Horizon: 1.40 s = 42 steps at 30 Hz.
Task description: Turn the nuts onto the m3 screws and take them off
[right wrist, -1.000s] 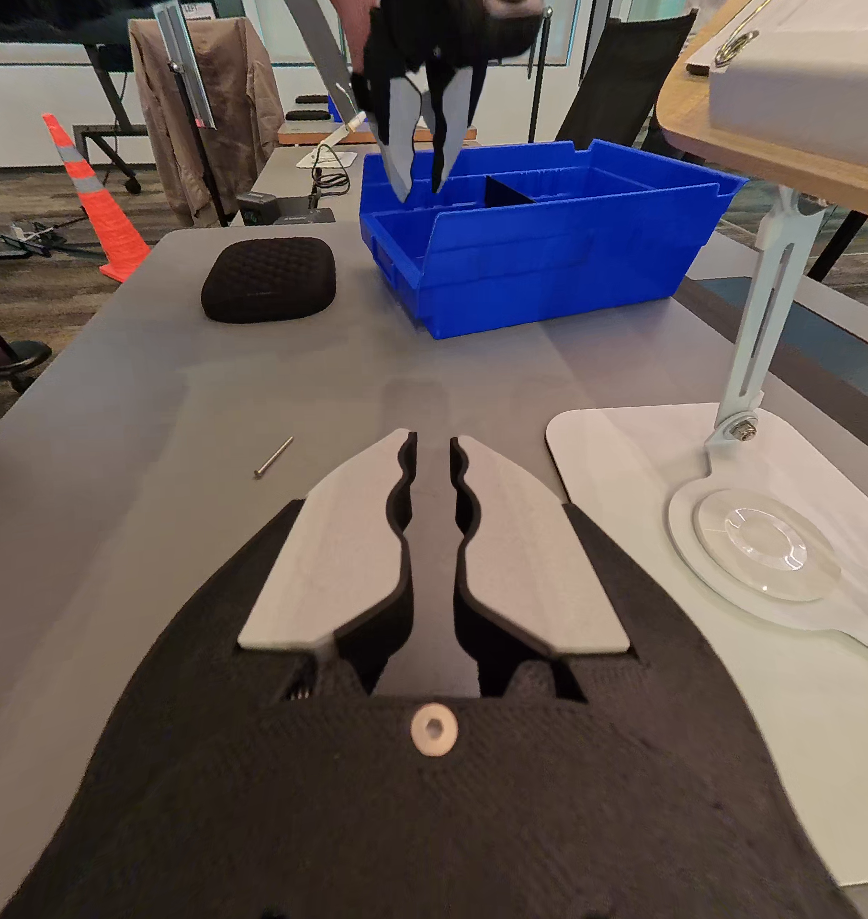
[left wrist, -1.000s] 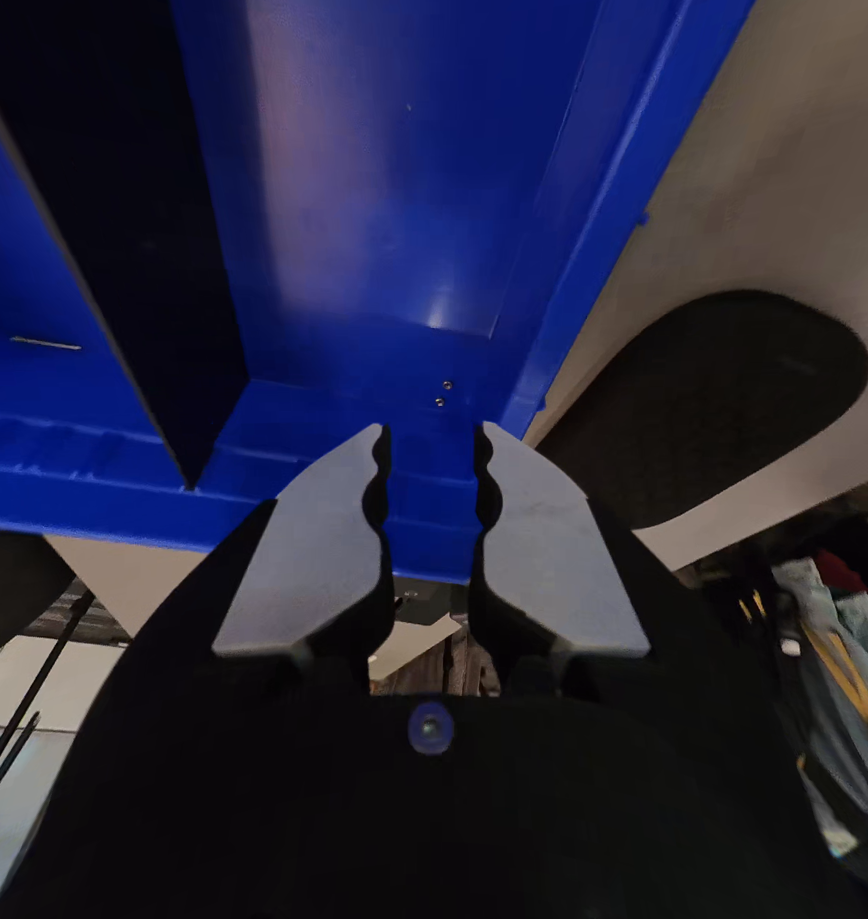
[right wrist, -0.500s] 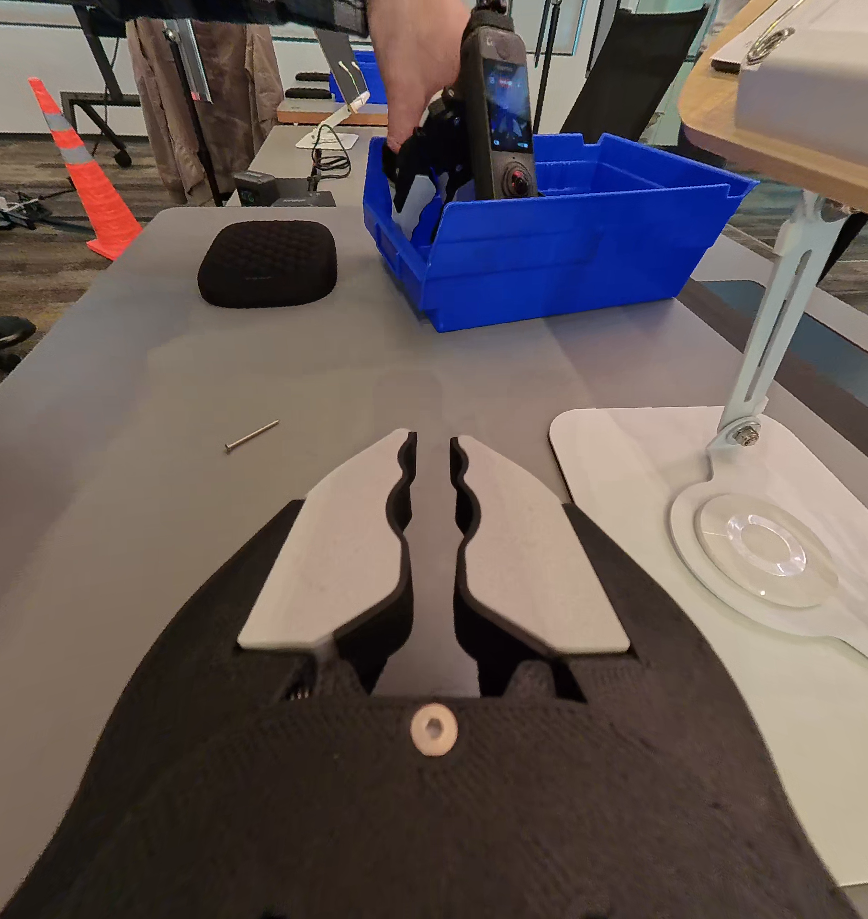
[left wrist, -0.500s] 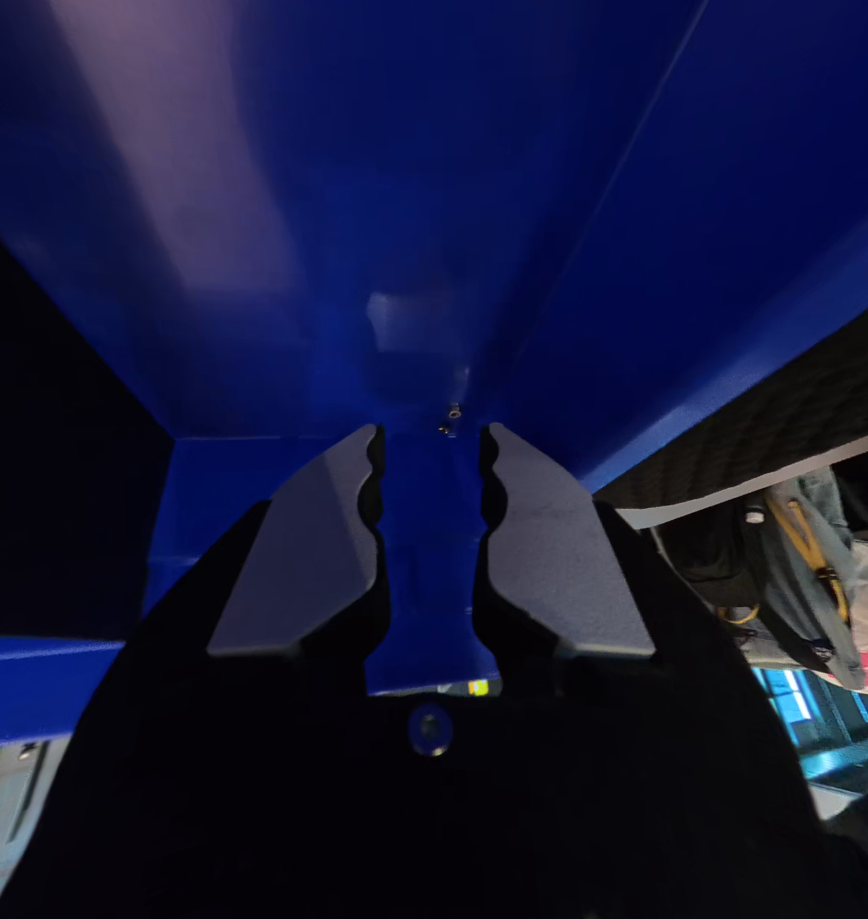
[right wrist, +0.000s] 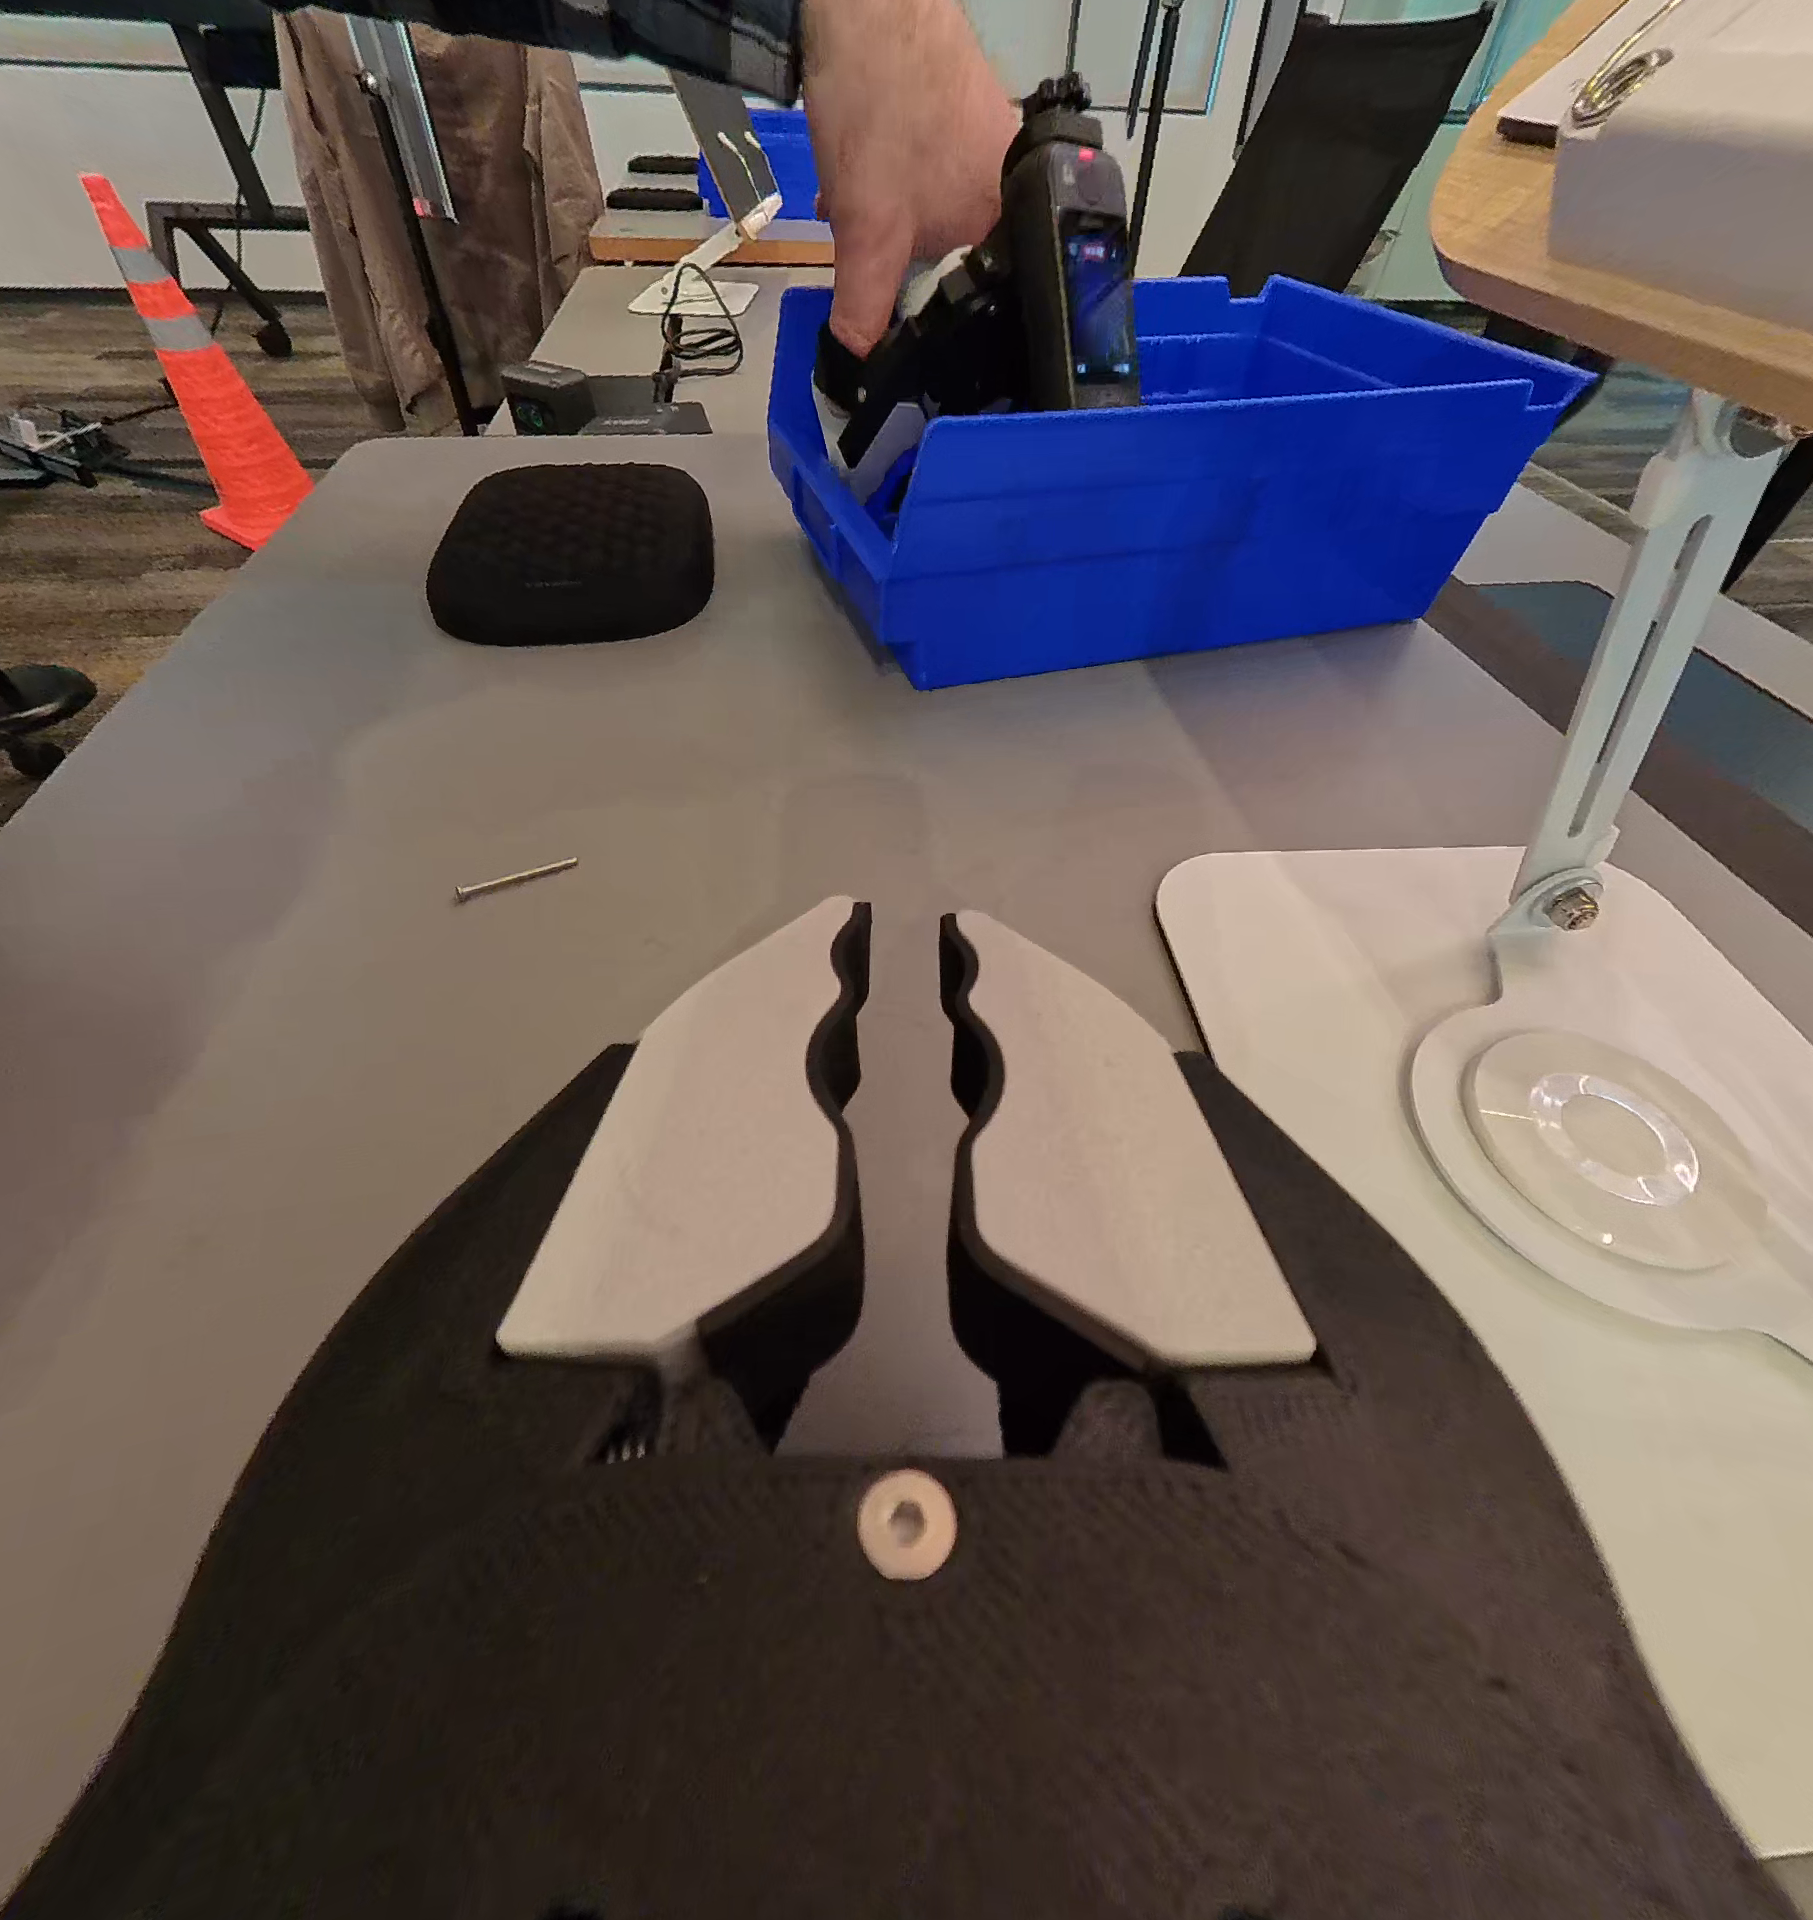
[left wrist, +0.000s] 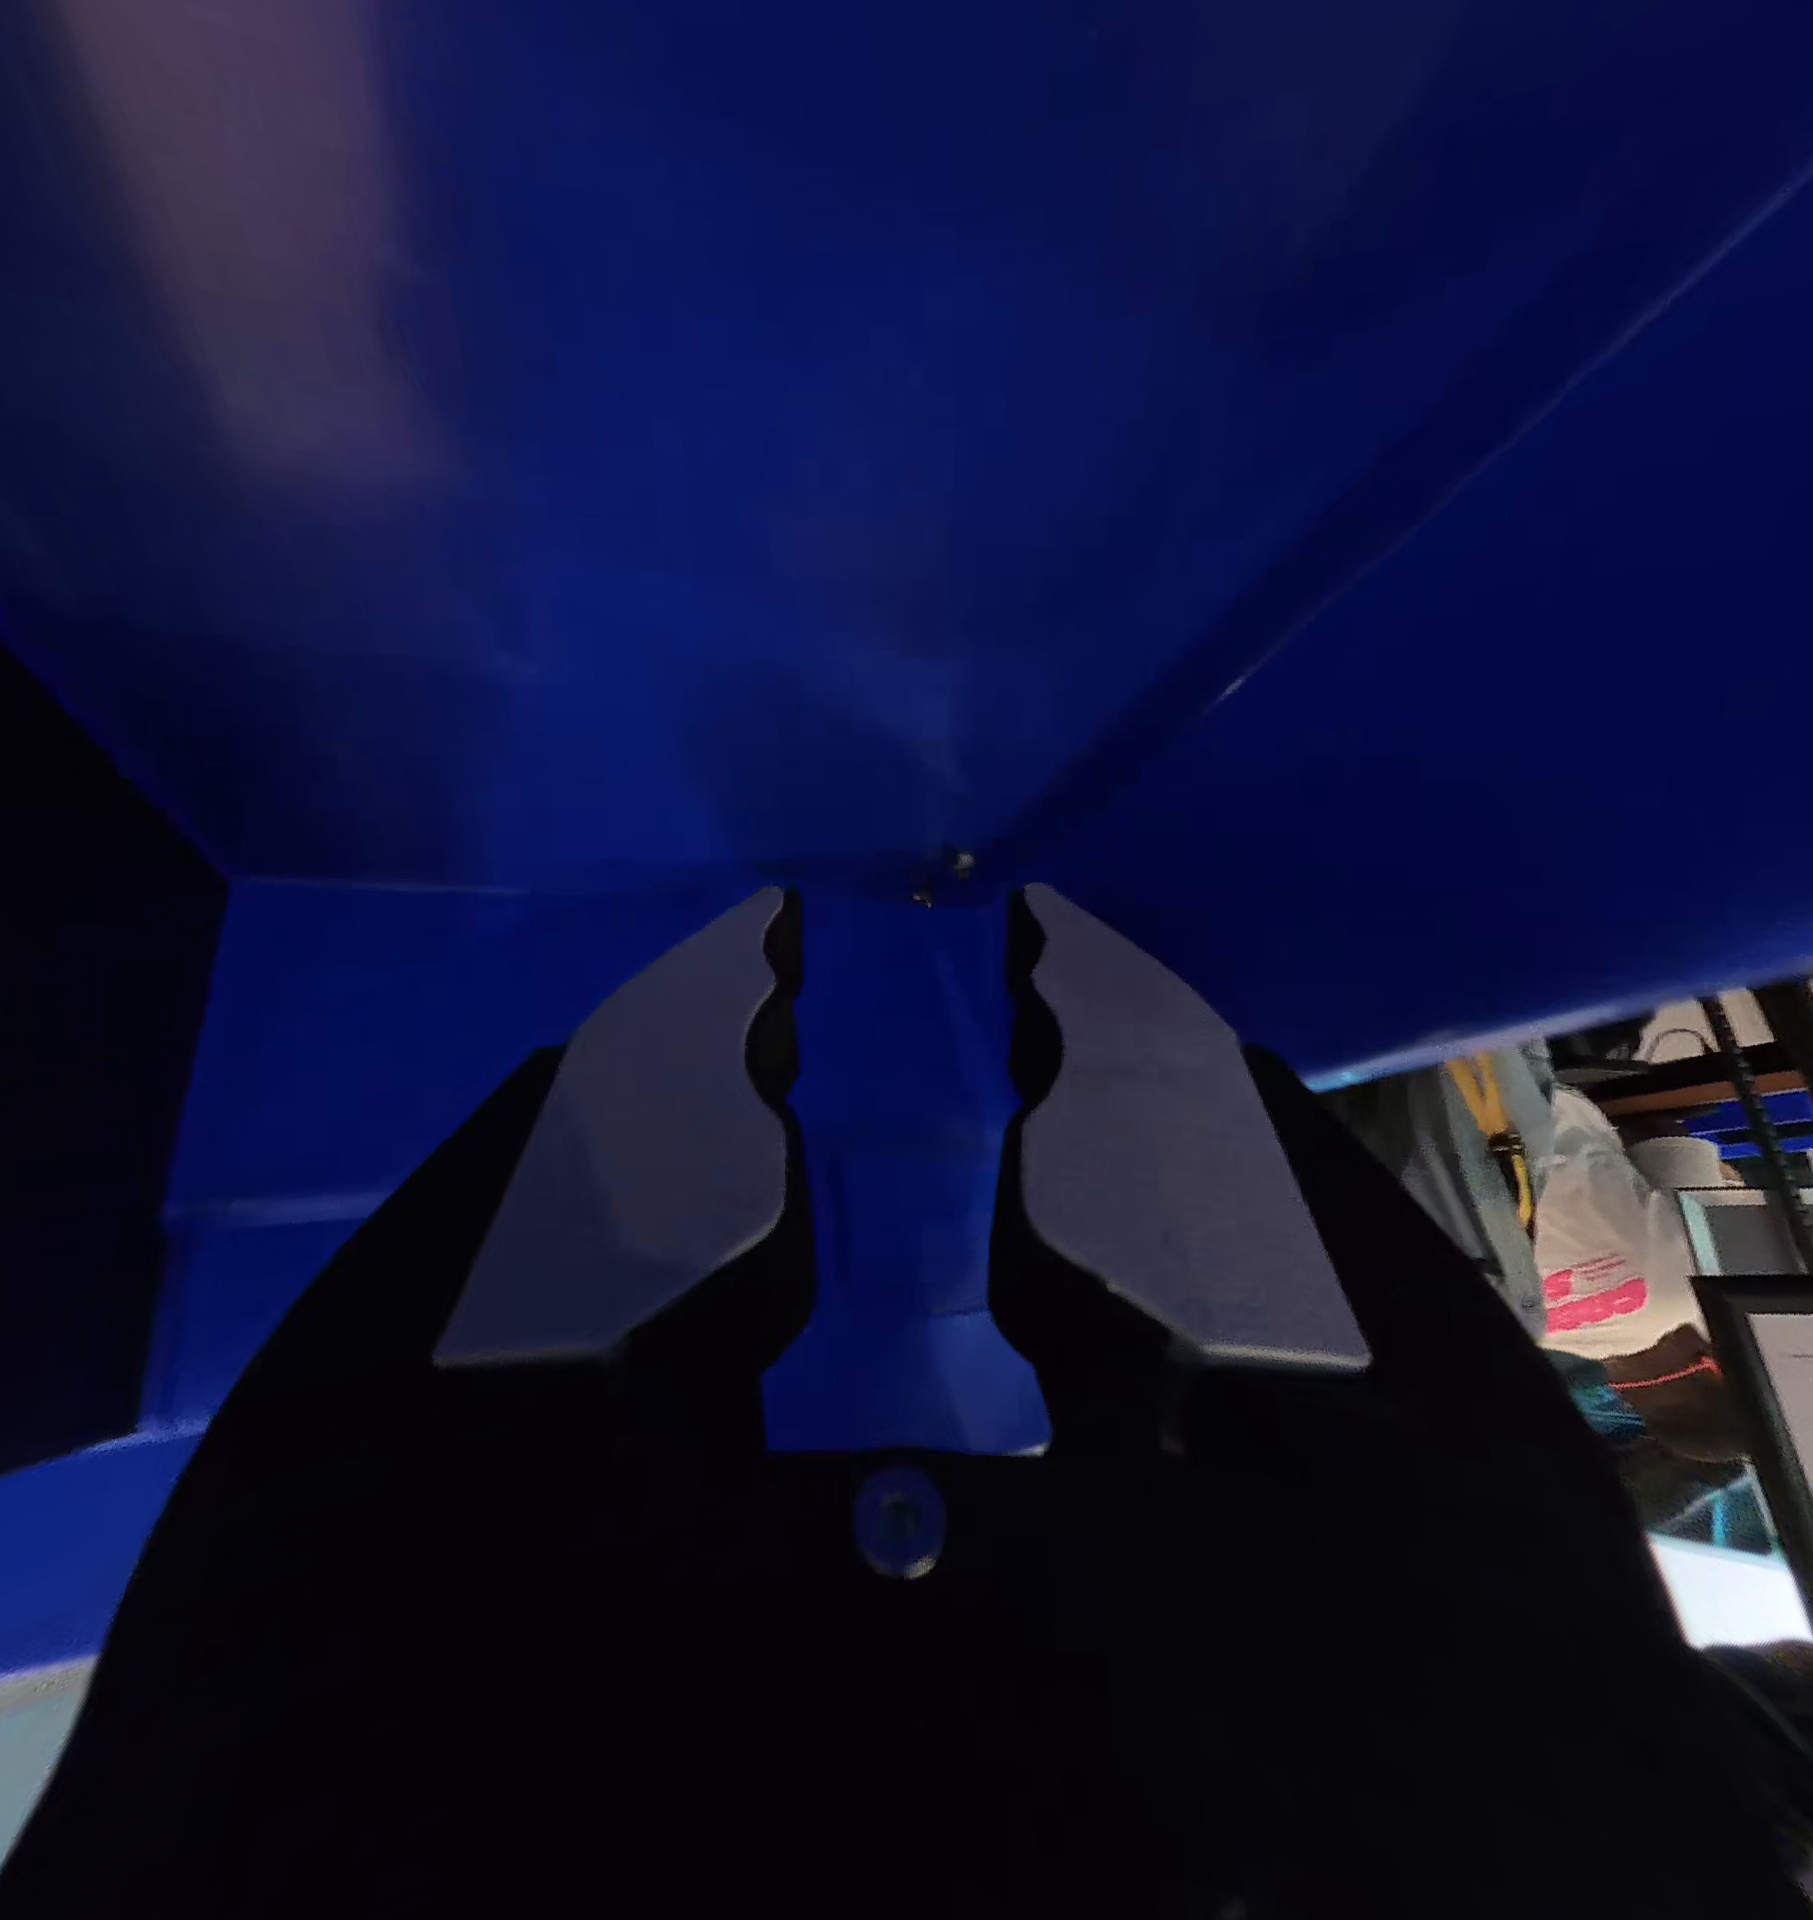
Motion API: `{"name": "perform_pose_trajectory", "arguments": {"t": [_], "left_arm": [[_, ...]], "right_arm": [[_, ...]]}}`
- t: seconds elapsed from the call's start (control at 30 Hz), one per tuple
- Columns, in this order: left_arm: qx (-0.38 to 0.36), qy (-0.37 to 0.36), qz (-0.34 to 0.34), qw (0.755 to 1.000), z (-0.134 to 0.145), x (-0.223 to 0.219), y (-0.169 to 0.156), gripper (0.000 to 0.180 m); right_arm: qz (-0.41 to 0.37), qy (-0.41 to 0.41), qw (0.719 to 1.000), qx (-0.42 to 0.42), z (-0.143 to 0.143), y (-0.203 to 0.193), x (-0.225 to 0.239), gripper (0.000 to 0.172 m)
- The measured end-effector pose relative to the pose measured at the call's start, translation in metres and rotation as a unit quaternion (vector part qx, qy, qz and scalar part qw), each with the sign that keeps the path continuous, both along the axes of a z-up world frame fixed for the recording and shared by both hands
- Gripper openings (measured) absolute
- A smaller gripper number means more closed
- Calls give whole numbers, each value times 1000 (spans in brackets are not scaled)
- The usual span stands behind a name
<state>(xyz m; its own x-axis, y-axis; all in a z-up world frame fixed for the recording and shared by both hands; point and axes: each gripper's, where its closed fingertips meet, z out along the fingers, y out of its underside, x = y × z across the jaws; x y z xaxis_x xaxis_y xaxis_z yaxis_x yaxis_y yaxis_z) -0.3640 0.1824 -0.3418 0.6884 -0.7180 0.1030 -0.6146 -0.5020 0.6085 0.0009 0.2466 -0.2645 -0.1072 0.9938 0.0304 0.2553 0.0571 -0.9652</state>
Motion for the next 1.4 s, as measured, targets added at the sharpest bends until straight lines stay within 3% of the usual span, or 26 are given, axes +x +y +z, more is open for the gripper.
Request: {"name": "perform_pose_trajectory", "arguments": {"t": [0.03, 0.23, 0.3, 0.43, 0.5, 0.53, 0.63, 0.73, 1.07, 1.23, 1.4], "left_arm": [[0, 5, -10, 1000, -2, -2, 0, 36], [18, 35, -56, 998, -3, -8, 2, 31], [62, 62, -99, 991, -2, -16, 17, 56], [167, 38, -118, 978, 13, -9, 50, 53], [168, 4, -105, 980, 15, -2, 48, 50], [174, 24, -112, 978, 18, -8, 51, 49], [98, 17, -92, 991, 15, -11, 22, 44], [83, 24, -105, 991, 8, -16, 17, 39], [94, -3, -89, 992, -3, -9, 16, 23], [88, -5, -117, 989, -3, -9, 18, 25], [87, -19, -124, 988, -3, -10, 25, 16]], "right_arm": [[0, 0, 1000, -1, 0, 0, 0, 13], [1, 5, 1000, -11, 2, 1, 1, 13], [1, 7, 1000, -12, 2, 1, 1, 13], [2, 9, 1000, -16, 3, 1, 1, 13], [2, 10, 1000, -19, 3, 1, 1, 13], [2, 10, 1000, -19, 3, 1, 2, 13], [2, 10, 1000, -19, 3, 1, 2, 13], [3, 9, 1000, -16, 2, 0, 1, 13], [5, 8, 1000, -19, 2, -1, 2, 13], [6, 9, 1000, -19, 2, -1, 2, 13], [6, 8, 1000, -18, 2, -1, 2, 13]]}}
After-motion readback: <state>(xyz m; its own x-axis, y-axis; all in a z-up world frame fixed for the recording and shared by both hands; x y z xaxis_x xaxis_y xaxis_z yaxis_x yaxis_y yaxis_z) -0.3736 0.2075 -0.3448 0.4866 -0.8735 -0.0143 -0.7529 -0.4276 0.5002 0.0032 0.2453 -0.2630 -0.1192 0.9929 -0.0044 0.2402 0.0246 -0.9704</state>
